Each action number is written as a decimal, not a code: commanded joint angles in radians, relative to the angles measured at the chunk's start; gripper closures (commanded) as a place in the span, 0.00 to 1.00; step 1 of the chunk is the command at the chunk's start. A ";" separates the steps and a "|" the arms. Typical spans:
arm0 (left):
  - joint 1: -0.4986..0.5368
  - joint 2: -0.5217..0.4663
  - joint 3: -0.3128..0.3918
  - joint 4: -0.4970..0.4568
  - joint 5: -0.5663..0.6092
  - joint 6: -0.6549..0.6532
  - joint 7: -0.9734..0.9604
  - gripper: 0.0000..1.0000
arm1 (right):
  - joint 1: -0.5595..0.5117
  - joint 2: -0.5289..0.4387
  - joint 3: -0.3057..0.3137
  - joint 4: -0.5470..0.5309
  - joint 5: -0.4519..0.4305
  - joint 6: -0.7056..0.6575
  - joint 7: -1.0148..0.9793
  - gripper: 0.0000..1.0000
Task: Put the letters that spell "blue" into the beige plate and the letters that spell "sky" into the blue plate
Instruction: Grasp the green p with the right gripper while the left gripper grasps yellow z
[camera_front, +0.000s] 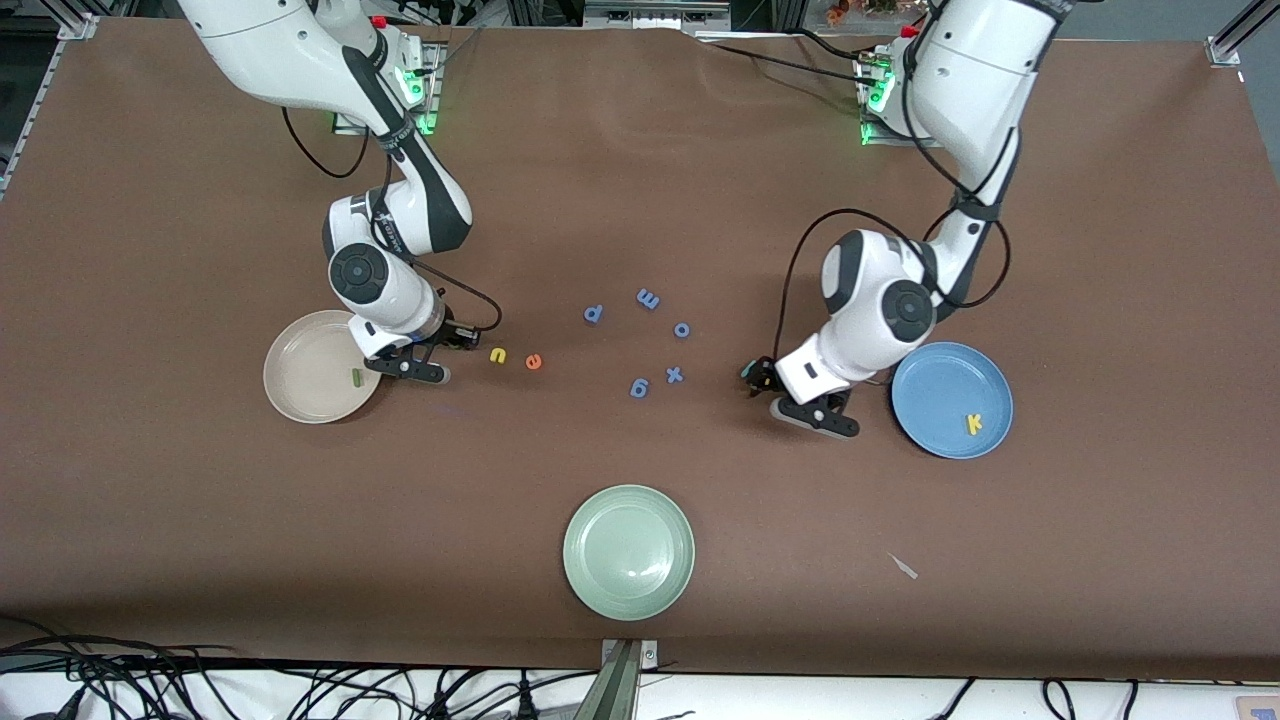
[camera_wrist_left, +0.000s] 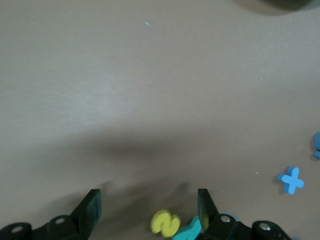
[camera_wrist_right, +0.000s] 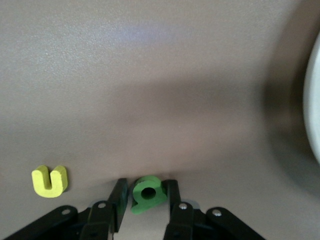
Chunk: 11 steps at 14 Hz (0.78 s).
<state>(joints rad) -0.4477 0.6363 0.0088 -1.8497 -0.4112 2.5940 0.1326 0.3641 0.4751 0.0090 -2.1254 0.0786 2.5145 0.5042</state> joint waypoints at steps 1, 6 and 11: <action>-0.016 0.034 0.014 0.047 0.069 -0.003 -0.077 0.14 | 0.006 0.005 -0.001 -0.021 0.013 0.030 0.002 0.72; -0.016 0.037 0.025 0.041 0.126 -0.003 -0.083 0.25 | -0.002 -0.004 -0.009 0.031 0.013 -0.040 -0.024 0.77; -0.023 0.028 0.022 0.032 0.130 -0.011 -0.123 0.44 | -0.007 -0.006 -0.076 0.171 0.003 -0.270 -0.182 0.77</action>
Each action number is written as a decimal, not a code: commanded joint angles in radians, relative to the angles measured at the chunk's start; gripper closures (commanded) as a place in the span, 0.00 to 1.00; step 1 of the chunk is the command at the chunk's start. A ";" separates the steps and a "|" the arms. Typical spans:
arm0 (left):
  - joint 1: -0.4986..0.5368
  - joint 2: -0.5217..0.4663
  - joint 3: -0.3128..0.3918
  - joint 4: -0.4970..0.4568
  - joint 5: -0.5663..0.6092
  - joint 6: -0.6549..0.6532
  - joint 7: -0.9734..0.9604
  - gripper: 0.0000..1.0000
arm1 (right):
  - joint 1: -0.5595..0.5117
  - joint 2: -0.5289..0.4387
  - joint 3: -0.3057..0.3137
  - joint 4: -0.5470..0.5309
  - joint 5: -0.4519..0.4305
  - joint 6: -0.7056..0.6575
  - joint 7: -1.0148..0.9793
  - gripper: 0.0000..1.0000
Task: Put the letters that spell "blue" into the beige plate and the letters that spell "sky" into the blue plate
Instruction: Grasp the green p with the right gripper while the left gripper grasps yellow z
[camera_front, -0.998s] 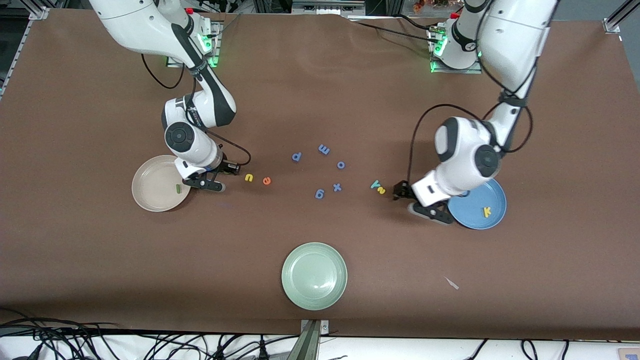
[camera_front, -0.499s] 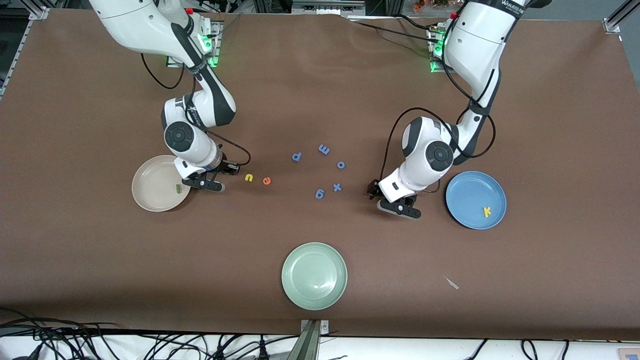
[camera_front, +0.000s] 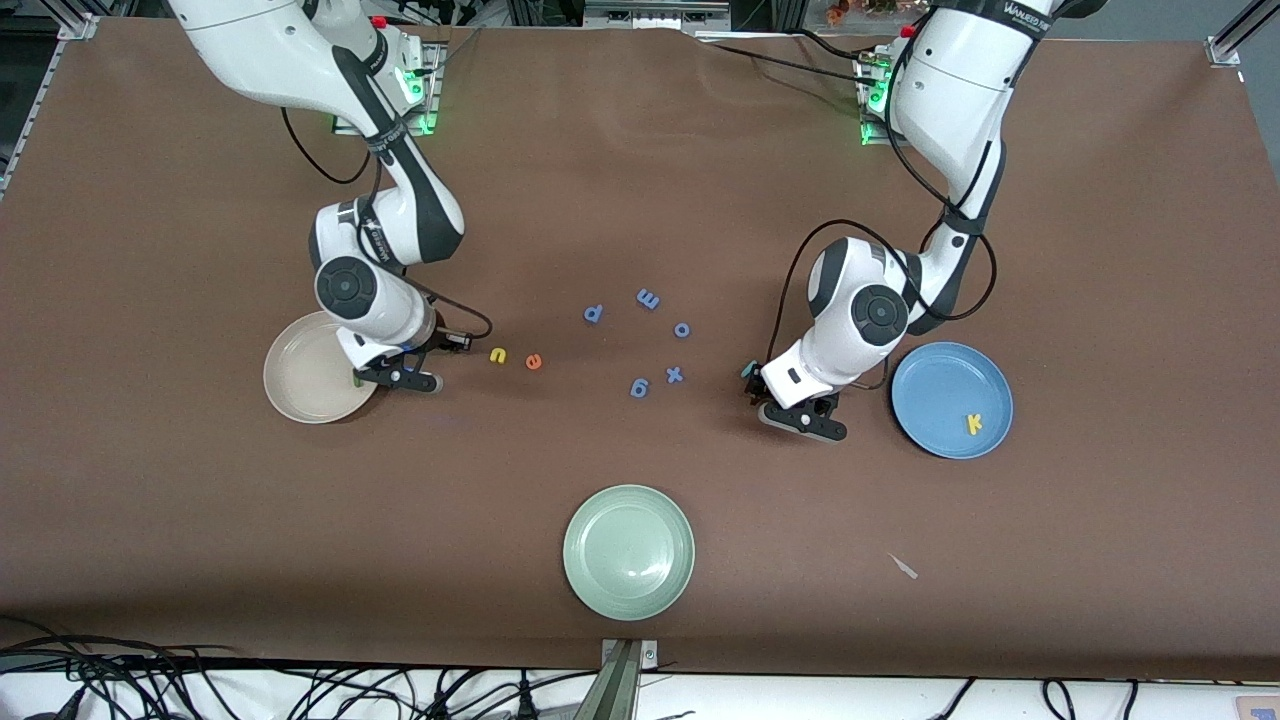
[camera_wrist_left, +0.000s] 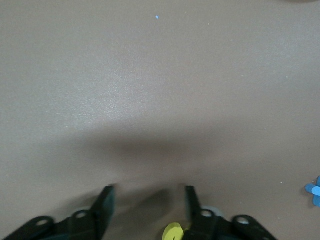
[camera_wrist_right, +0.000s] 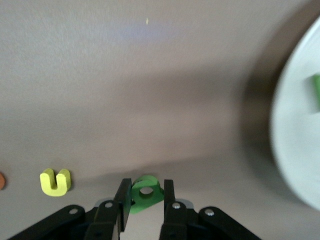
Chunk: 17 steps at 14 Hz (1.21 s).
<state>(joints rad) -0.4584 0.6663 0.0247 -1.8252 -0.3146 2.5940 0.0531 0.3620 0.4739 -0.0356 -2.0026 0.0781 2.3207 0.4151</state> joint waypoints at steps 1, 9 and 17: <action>-0.013 -0.002 0.006 0.000 0.034 -0.011 -0.044 0.48 | -0.005 -0.003 -0.049 0.063 0.002 -0.098 -0.140 0.77; -0.013 -0.022 -0.020 -0.040 0.034 -0.014 -0.084 0.31 | -0.073 0.023 -0.159 0.108 0.000 -0.110 -0.515 0.39; -0.013 -0.039 -0.025 -0.080 0.034 -0.014 -0.084 0.53 | 0.014 0.014 -0.121 0.111 0.017 -0.110 -0.249 0.00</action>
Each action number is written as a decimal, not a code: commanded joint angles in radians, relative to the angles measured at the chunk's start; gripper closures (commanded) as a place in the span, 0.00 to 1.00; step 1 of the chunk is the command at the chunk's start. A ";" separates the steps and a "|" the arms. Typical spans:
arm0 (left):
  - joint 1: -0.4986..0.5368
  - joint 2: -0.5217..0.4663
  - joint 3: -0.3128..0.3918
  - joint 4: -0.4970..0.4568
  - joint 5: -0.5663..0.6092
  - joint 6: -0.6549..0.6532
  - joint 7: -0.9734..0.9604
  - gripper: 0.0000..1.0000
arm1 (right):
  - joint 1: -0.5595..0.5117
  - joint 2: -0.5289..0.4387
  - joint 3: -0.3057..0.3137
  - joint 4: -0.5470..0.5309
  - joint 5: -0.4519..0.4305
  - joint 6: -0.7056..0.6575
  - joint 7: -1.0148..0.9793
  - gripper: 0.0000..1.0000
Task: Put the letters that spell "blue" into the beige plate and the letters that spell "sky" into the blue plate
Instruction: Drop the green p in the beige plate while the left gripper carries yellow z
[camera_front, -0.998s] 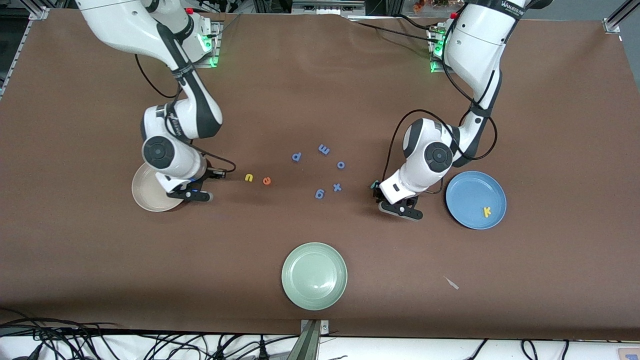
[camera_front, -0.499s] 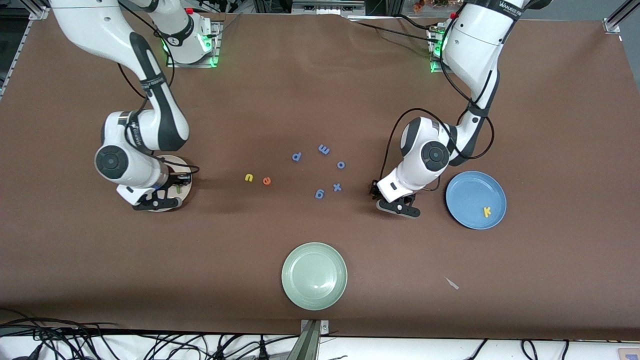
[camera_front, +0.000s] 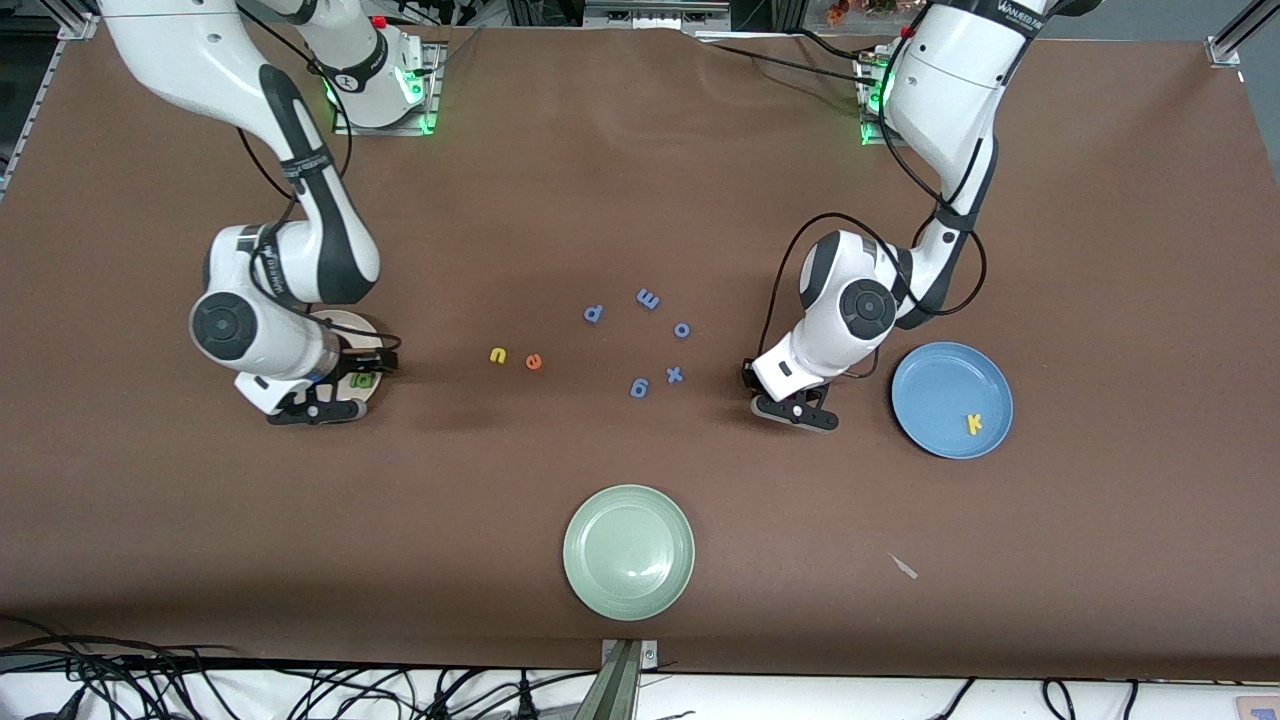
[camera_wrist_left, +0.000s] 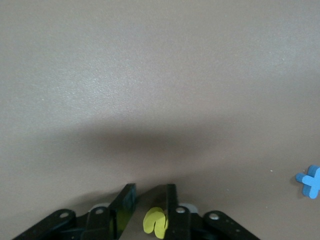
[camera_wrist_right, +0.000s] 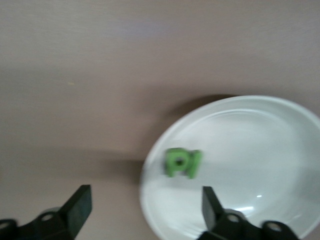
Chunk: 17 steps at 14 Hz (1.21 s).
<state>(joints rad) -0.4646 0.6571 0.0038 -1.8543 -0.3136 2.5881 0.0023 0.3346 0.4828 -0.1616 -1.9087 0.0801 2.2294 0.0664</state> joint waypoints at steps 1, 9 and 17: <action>-0.006 -0.036 -0.007 -0.057 0.033 -0.008 -0.033 0.45 | 0.066 0.005 0.007 0.017 0.015 -0.019 0.158 0.00; -0.005 -0.057 -0.021 -0.100 0.034 -0.006 -0.022 0.62 | 0.221 0.082 0.008 0.106 0.018 -0.002 0.484 0.00; -0.002 -0.065 -0.021 -0.099 0.088 -0.006 -0.024 0.82 | 0.253 0.154 0.042 0.129 0.067 0.062 0.510 0.00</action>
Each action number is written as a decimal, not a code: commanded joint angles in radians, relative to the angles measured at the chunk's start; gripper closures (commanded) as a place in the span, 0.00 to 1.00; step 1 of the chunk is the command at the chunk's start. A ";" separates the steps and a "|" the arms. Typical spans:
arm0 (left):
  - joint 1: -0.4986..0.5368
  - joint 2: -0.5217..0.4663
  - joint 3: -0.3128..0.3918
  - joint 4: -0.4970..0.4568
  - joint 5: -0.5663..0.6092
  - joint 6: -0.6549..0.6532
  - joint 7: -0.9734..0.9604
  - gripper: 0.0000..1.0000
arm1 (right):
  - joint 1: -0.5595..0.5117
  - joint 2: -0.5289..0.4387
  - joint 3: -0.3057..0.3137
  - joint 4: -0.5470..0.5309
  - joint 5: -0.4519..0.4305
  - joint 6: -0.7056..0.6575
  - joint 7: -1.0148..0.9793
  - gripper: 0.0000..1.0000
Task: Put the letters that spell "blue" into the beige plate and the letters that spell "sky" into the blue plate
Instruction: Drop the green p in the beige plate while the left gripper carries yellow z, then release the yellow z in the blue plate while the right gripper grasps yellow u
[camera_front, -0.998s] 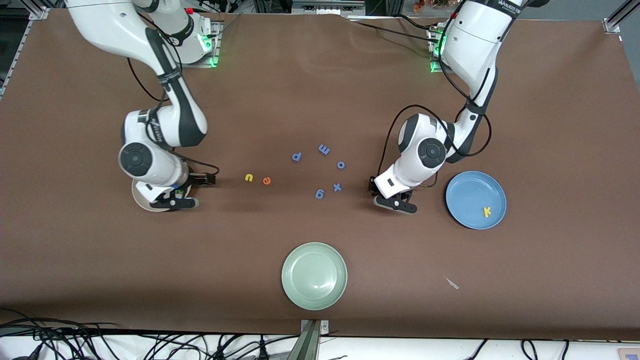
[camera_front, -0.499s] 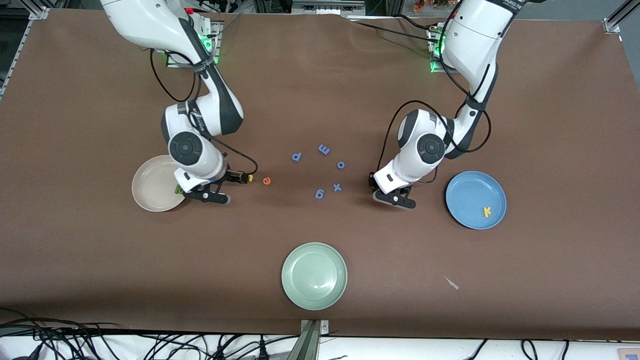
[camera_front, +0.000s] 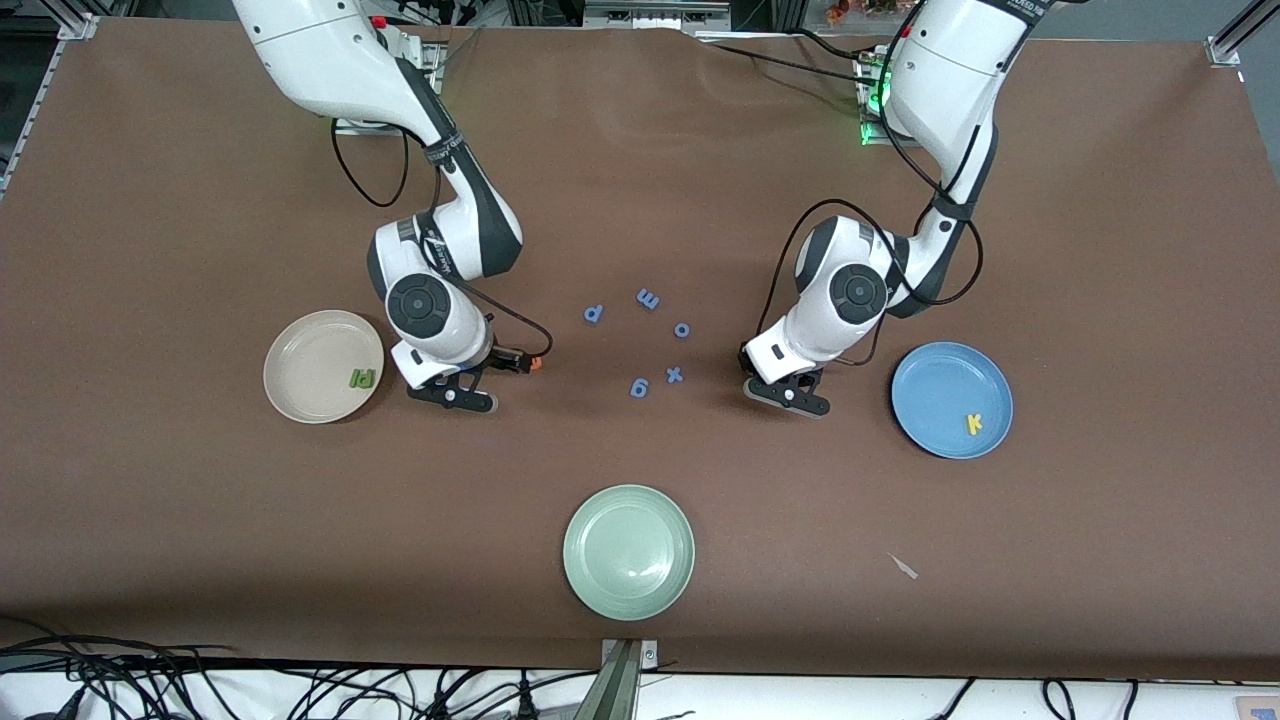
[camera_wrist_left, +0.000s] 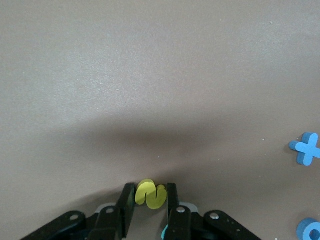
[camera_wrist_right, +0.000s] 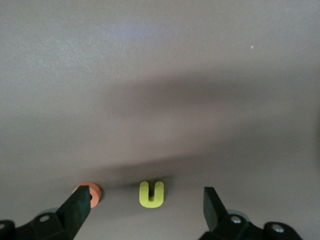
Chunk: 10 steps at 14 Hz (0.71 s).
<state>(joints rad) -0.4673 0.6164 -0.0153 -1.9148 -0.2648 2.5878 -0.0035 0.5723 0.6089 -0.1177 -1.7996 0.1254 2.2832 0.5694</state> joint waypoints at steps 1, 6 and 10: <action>0.005 -0.033 -0.002 -0.038 0.041 -0.006 -0.016 0.89 | 0.018 0.029 -0.002 0.016 0.022 0.016 0.007 0.00; 0.111 -0.141 0.001 -0.027 0.042 -0.101 0.065 0.96 | 0.018 0.031 -0.002 -0.003 0.022 0.018 -0.005 0.16; 0.257 -0.210 0.029 -0.032 0.042 -0.199 0.337 0.94 | 0.014 0.031 -0.003 -0.014 0.022 0.018 -0.011 0.35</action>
<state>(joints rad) -0.2782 0.4546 0.0040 -1.9151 -0.2541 2.4319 0.2028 0.5849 0.6381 -0.1184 -1.8049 0.1273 2.2945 0.5717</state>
